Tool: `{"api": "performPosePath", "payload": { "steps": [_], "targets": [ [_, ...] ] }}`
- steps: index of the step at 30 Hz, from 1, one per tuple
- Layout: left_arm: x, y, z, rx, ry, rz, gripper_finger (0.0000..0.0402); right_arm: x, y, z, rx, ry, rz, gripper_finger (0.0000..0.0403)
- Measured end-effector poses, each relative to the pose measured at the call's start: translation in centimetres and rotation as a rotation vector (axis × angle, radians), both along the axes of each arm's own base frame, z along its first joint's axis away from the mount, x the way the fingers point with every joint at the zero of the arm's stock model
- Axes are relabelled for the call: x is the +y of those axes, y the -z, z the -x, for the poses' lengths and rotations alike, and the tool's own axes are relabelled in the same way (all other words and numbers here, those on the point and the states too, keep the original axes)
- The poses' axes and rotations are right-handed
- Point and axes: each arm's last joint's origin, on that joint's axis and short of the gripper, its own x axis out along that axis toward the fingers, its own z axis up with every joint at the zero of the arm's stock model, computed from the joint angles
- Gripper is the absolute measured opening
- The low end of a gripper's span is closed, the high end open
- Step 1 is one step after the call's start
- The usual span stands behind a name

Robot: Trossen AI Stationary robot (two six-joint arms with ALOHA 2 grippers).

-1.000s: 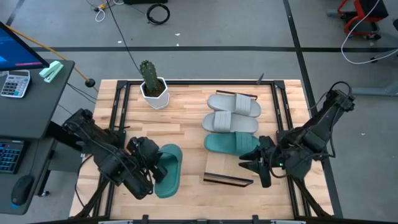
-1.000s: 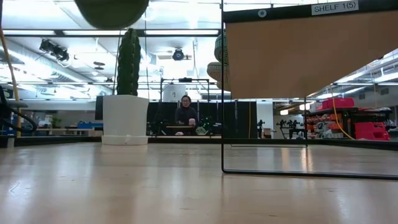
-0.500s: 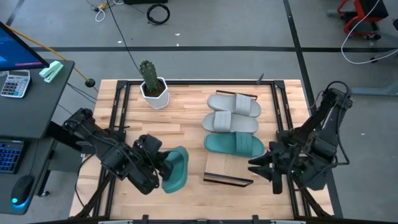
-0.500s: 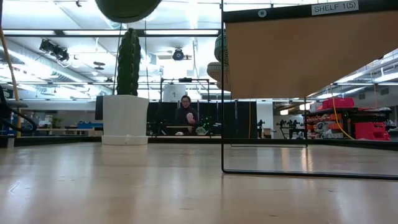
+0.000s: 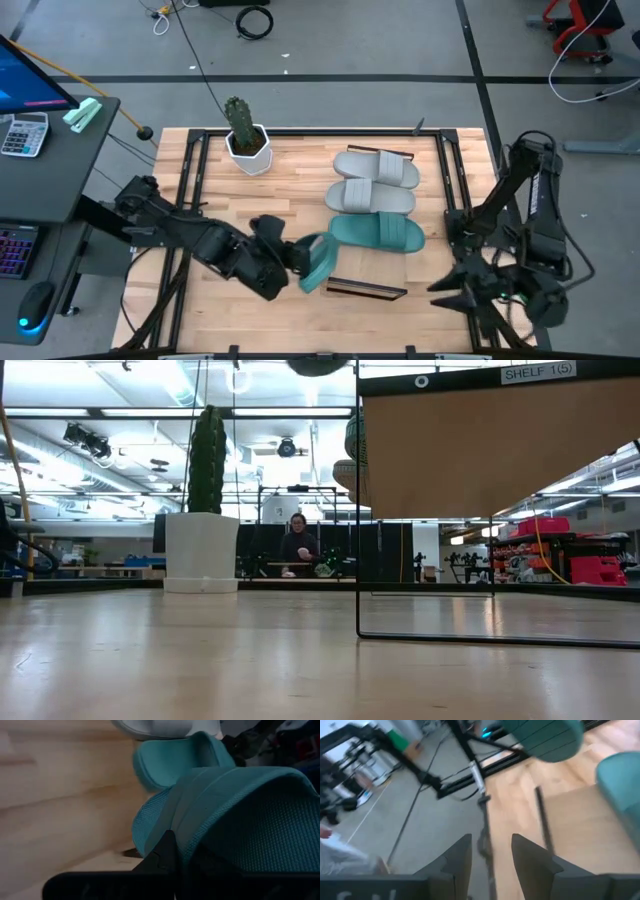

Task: Pick and place slides into the shelf
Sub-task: Put the green slide on the shelf

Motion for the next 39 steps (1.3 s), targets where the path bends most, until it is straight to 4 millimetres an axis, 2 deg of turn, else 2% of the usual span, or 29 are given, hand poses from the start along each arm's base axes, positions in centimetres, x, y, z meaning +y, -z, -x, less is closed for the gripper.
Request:
{"api": "performPosePath", "payload": {
  "steps": [5, 13, 24, 35, 39],
  "targets": [
    [0.4, 0.2, -1.3, -0.043, -0.043, 0.073, 0.0013, -0.6, -0.2, 2.4, 0.011, -0.063, 0.013, 0.0146],
    [1.1, 0.5, -1.3, -0.008, -0.106, 0.187, 0.0013, -2.8, -1.3, 4.7, -0.033, -0.080, 0.000, 0.0146],
    [2.6, 1.0, -2.0, 0.068, -0.128, 0.303, 0.0013, -3.3, -1.4, 4.9, -0.069, -0.061, 0.051, 0.0146],
    [1.3, 3.2, -4.4, 0.077, -0.109, 0.337, 0.0013, -3.4, -1.3, 4.9, -0.077, -0.048, 0.074, 0.0146],
    [1.4, 3.3, -4.9, 0.054, -0.113, 0.329, 0.0013, -3.4, -1.3, 4.9, -0.080, -0.044, 0.075, 0.0146]
  ]
}}
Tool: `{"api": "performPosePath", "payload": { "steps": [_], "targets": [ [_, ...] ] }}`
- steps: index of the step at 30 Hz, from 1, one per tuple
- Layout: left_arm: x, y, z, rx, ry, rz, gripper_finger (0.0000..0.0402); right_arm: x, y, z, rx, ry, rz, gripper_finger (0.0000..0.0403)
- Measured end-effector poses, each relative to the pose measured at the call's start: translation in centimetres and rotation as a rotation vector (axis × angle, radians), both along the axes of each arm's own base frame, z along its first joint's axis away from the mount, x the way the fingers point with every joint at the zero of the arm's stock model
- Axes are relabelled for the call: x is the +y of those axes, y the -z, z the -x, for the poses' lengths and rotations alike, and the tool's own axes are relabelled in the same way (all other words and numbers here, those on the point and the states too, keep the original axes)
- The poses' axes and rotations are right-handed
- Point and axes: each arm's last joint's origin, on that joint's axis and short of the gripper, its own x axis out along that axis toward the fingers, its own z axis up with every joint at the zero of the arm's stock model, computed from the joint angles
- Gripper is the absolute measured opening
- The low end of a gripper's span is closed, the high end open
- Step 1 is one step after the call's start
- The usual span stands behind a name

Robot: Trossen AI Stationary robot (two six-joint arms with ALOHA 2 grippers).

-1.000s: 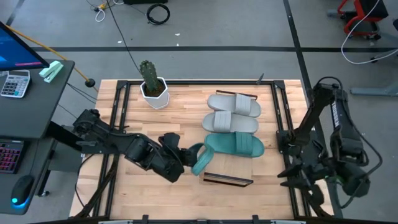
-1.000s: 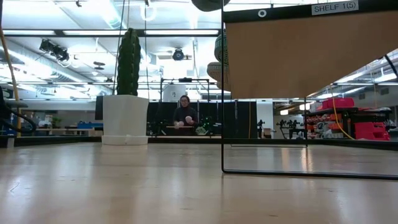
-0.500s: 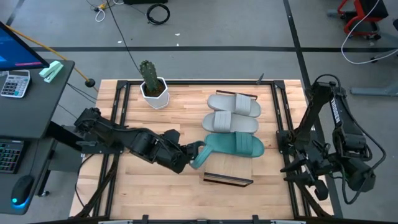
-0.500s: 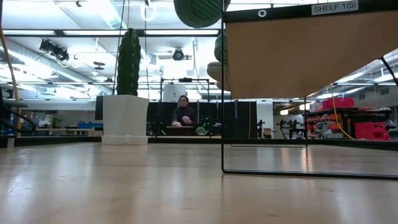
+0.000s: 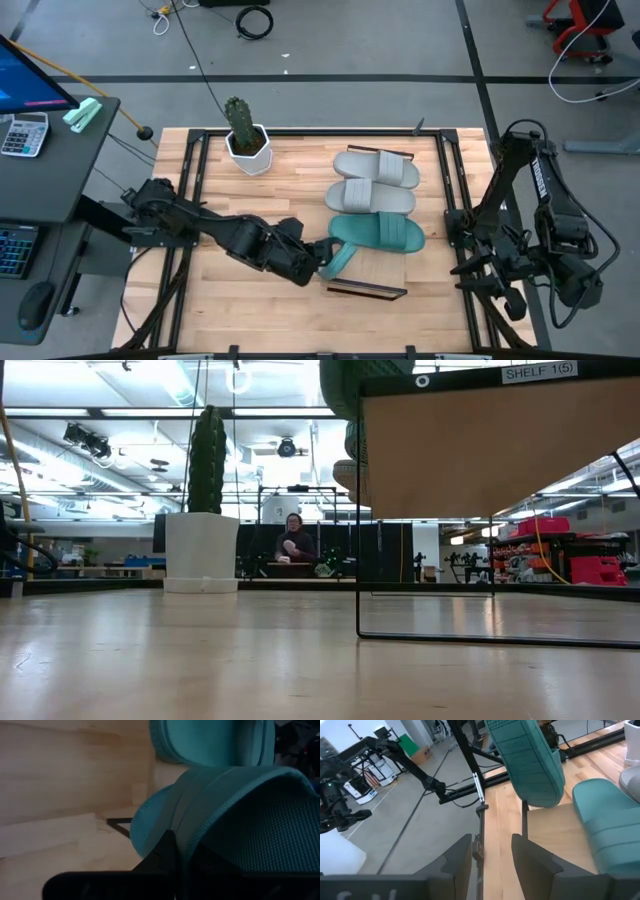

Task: Pick and place slides into the shelf
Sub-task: Put the green slide on the shelf

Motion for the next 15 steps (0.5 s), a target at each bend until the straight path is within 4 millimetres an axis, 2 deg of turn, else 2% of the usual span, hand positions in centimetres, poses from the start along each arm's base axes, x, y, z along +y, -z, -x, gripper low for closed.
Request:
{"api": "performPosePath", "payload": {
  "steps": [6, 9, 15],
  "targets": [
    [0.8, -1.1, -0.2, 0.027, 0.016, -0.046, 0.0013, 0.0, 0.0, 0.0, -0.004, 0.005, 0.001, 0.0146],
    [1.4, -1.2, -0.5, 0.077, 0.020, -0.068, 0.0013, 0.0, 0.0, 0.0, -0.006, 0.007, 0.000, 0.0146],
    [1.2, -0.9, -0.8, 0.131, 0.034, -0.077, 0.0013, 0.0, 0.0, 0.0, -0.004, 0.009, -0.007, 0.0146]
  ]
}}
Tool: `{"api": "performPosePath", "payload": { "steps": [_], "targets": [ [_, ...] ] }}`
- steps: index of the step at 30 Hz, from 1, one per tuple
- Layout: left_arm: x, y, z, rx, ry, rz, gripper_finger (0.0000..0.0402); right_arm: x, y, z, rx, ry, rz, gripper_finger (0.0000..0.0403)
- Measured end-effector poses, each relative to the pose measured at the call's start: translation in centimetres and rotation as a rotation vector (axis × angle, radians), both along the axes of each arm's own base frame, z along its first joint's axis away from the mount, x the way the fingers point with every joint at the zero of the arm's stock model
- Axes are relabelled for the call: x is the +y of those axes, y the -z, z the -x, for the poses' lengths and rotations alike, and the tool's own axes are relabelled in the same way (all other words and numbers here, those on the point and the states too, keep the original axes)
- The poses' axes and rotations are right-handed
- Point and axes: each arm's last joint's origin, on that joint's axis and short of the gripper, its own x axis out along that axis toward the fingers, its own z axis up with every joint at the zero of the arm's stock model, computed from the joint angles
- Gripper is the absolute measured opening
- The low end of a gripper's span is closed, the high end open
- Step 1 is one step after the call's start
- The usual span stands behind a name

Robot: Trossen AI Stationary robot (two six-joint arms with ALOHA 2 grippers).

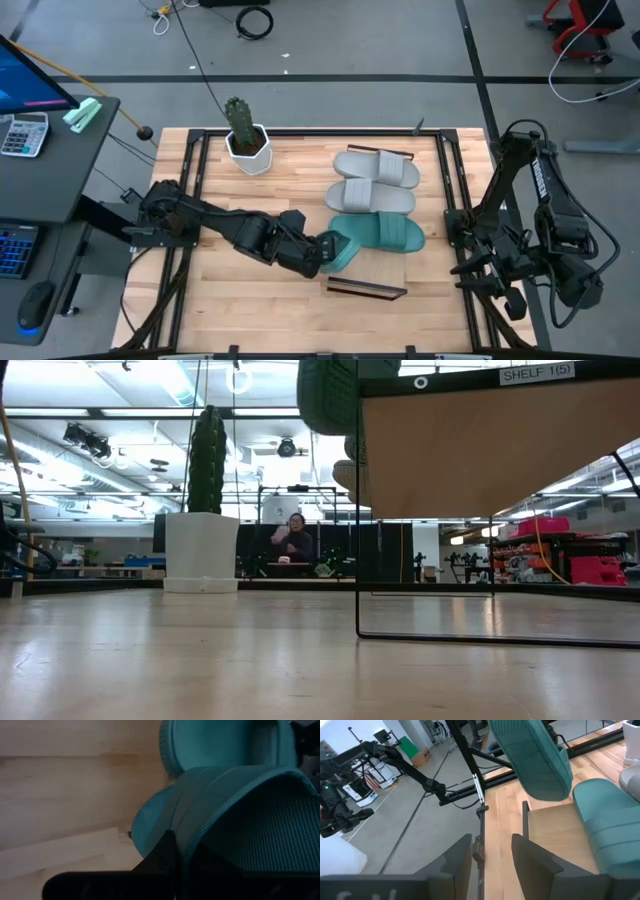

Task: Pick and place slides into the shelf
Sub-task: Put the green slide on the shelf

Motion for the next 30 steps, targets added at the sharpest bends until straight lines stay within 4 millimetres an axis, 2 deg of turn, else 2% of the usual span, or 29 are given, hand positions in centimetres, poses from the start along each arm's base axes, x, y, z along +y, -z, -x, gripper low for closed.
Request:
{"api": "performPosePath", "payload": {
  "steps": [4, 11, 16, 25, 30],
  "targets": [
    [-0.4, 1.2, -0.3, 0.053, -0.019, 0.002, 0.0013, 0.0, 0.0, 0.0, 0.000, 0.000, -0.003, 0.0146],
    [-0.9, 1.9, -1.1, 0.007, -0.096, -0.002, 0.0013, 0.0, 0.0, 0.0, -0.006, 0.008, -0.001, 0.0146],
    [-0.7, 1.8, -1.2, -0.029, -0.164, -0.016, 0.0013, 0.0, 0.0, 0.0, -0.008, 0.010, 0.000, 0.0146],
    [-0.7, 0.1, -1.0, -0.075, -0.162, -0.041, 0.0013, -0.1, 0.0, 0.0, -0.016, 0.029, -0.019, 0.0146],
    [-0.6, 0.1, -0.9, -0.064, -0.161, -0.041, 0.0013, 0.0, 0.0, 0.0, -0.015, 0.029, -0.020, 0.0146]
  ]
}}
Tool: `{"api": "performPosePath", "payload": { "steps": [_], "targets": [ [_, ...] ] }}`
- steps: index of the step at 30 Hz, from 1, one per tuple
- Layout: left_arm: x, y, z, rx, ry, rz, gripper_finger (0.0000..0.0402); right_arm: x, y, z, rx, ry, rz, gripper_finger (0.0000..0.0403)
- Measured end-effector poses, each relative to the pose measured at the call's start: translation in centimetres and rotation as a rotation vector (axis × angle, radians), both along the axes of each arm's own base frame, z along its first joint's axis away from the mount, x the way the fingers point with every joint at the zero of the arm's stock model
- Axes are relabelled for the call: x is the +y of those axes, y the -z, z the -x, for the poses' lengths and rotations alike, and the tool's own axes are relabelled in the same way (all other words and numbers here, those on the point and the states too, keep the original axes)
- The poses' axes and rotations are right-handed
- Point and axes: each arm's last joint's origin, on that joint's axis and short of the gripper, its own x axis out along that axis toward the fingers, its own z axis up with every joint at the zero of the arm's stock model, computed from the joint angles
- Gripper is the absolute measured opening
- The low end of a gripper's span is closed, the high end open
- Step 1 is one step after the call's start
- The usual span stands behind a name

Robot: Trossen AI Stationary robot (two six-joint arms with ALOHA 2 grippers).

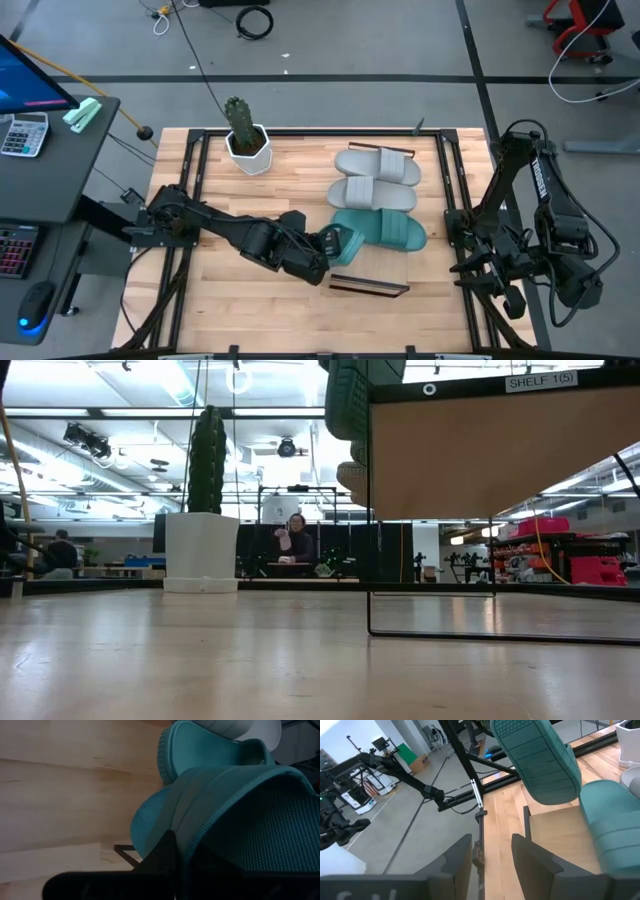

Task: Pick and place slides into the shelf
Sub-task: Put the green slide on the shelf

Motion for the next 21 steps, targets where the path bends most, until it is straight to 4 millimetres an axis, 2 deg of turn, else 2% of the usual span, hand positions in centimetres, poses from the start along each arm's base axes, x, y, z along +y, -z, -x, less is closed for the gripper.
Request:
{"api": "performPosePath", "payload": {
  "steps": [12, 21],
  "targets": [
    [0.5, 0.1, -0.3, 0.003, -0.012, 0.003, 0.0013, -0.3, 0.1, -0.6, -0.009, 0.049, 0.020, 0.0146],
    [0.4, 1.7, -1.9, 0.010, -0.011, 0.009, 0.0013, -0.6, 0.1, -1.3, -0.009, 0.087, 0.028, 0.0146]
  ]
}}
